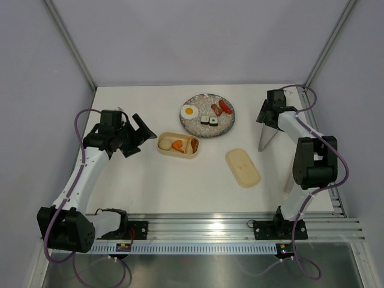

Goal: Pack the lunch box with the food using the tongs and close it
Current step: Place the clamp at the center of the board, then pick up the box lid from the center of the board.

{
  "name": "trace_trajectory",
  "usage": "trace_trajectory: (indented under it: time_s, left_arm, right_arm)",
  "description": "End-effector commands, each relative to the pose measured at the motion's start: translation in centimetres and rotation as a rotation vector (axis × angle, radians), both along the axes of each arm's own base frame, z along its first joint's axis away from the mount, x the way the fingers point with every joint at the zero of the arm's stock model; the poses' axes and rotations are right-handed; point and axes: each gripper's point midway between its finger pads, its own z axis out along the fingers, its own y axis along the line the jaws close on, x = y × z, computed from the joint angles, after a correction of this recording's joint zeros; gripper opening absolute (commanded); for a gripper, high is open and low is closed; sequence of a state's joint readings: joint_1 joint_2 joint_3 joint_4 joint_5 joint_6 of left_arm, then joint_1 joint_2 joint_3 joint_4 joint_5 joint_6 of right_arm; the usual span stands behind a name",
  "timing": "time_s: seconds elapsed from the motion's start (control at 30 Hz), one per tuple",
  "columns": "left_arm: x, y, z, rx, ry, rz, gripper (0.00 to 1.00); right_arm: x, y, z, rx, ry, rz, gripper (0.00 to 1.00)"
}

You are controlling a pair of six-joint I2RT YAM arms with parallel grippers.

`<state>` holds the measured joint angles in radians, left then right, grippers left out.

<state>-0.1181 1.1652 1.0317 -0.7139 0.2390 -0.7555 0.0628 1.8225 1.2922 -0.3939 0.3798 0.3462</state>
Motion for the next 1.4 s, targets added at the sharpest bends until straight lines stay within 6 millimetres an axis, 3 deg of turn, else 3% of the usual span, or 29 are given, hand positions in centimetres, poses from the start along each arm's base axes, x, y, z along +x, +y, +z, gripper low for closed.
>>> trace_trajectory:
  time_s: [0.0,0.13,0.23,0.27,0.37,0.5,0.63,0.77,0.83,1.07,1.23,1.37]
  left_arm:
    - [0.9,0.3,2.1,0.009,-0.081,0.002,0.99]
    - [0.8,0.4,2.4,0.014,-0.093,0.005,0.99]
    - [0.8,0.6,2.7,0.024,-0.102,0.011,0.99]
    - [0.8,0.7,2.8,0.025,-0.104,0.014,0.99]
    - [0.8,0.6,3.1,0.021,-0.11,0.011,0.99]
    - [0.8,0.5,3.3,0.019,-0.115,0.005,0.99]
    - [0.8,0.6,3.0,0.022,-0.111,0.003,0.99]
    - [0.9,0.5,2.9,0.016,-0.113,0.004,0.99]
    - [0.9,0.5,2.8,0.018,-0.109,0.003,0.99]
    - [0.7,0.6,2.5,0.023,-0.102,0.005,0.99]
    - [0.7,0.6,2.4,0.024,-0.101,0.004,0.99]
    - [0.7,0.5,2.3,0.023,-0.098,0.001,0.99]
  right_arm:
    - [0.4,1.6,6.4,0.081,-0.114,0.039,0.88]
    - [-2.2,4.3,7.3,0.118,-0.075,0.123,0.87]
    - [-5.4,8.1,6.9,0.111,-0.012,0.226,0.82]
    - [-6.6,10.5,6.5,0.106,0.013,0.288,0.78]
    - [-10.7,14.0,4.9,0.111,0.112,0.379,0.71]
    - [-14.7,16.6,2.9,0.11,0.213,0.462,0.62]
    - [-18.0,19.3,1.1,0.163,0.336,0.587,0.61]
    - [-18.7,18.9,-0.8,0.109,0.392,0.589,0.6]
    - [-19.3,19.6,-1.9,0.124,0.434,0.626,0.59]
    - [-18.4,20.1,-4.6,0.084,0.466,0.646,0.53]
    - [-18.1,20.0,-5.8,0.055,0.49,0.655,0.4]
    - [-18.2,20.1,-5.7,0.062,0.488,0.664,0.35]
